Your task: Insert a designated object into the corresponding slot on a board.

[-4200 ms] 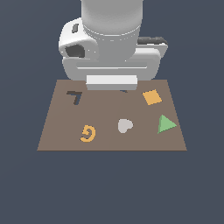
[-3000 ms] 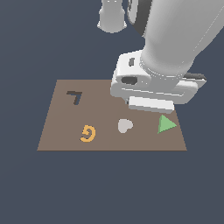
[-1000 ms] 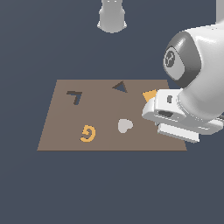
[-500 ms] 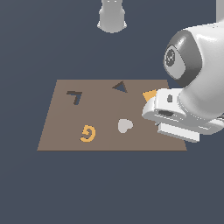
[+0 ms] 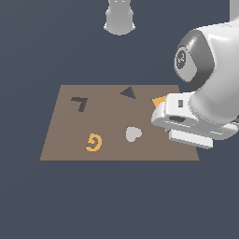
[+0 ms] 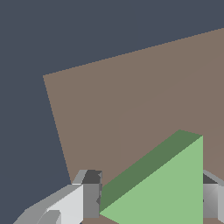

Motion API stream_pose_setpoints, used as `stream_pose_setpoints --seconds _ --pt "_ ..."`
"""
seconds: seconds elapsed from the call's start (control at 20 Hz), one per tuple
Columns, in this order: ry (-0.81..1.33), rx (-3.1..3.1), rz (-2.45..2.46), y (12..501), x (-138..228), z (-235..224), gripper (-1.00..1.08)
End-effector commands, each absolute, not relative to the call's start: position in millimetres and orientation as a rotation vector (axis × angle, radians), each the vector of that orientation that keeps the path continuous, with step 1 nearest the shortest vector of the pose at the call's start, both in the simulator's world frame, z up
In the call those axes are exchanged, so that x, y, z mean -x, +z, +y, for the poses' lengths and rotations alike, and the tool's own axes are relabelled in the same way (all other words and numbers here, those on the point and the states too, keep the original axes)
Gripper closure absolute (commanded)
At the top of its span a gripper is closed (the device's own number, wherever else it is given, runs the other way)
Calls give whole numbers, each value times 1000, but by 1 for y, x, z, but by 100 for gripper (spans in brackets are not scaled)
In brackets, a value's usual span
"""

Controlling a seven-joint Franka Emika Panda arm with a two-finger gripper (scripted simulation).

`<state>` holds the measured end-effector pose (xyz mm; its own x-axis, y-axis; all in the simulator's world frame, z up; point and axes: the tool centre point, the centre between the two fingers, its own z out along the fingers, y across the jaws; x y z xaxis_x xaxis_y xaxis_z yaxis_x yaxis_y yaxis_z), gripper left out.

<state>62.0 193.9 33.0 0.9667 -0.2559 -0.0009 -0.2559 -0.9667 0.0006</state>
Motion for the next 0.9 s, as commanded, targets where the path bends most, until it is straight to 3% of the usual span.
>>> stream_pose_setpoints --seconds 0.0,0.85 --pt "-1 -3120 -362 33 -57 194 108" --pt "-1 -3123 343 36 22 178 108"
